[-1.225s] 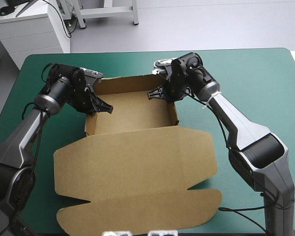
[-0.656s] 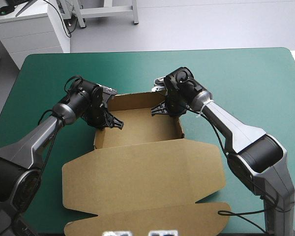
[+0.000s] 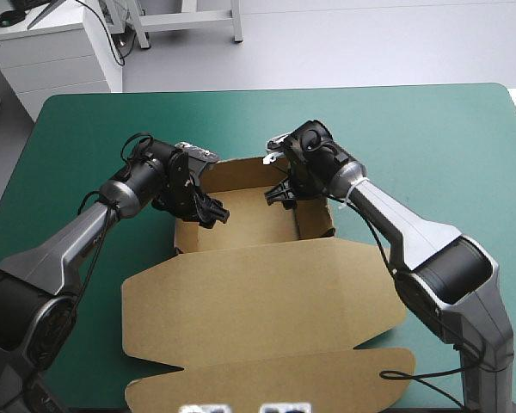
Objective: Fold the box
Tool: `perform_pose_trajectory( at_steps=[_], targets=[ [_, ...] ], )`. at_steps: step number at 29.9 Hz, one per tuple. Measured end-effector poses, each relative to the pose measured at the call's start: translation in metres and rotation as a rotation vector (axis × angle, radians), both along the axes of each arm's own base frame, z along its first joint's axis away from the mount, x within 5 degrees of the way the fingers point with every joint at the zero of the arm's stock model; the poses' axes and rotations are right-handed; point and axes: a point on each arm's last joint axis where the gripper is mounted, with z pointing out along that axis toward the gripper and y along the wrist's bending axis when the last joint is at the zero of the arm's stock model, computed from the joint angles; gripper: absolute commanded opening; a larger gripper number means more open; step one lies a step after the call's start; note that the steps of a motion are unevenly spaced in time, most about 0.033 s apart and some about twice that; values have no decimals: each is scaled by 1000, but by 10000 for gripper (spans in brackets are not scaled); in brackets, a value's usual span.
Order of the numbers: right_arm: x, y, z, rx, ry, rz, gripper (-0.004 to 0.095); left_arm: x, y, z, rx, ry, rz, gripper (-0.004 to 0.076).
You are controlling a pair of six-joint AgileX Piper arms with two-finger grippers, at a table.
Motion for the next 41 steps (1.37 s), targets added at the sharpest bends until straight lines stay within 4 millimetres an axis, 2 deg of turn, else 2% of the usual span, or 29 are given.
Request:
perform_pose_trajectory(
  at_steps=[6, 15, 22, 25, 28, 34, 38, 41],
  targets=[
    [1, -1, 0, -13, -7, 6, 648, 4, -2, 2, -47, -42, 73, 571],
    [8, -12, 5, 13, -28, -96, 648, 9, -5, 4, -85, -98, 94, 571],
    [15, -34, 42, 106, -99, -160, 648, 12, -2, 5, -96, -106, 106, 568],
    [14, -42, 61, 138, -138, -176, 648, 15, -2, 13, -108, -131, 108, 568],
    [8, -46, 77, 159, -170, -172, 648, 17, -3, 35, -139, -191, 107, 568],
    [-10, -52, 107, 209, -209, -118, 648, 7, 6, 106, -161, -342, 81, 564],
    [-18, -55, 120, 234, -228, -99, 648, -11, 21, 145, -88, -389, 86, 503],
    [-19, -56, 119, 235, -224, -101, 648, -27, 36, 172, -24, -448, 104, 414]
  ],
)
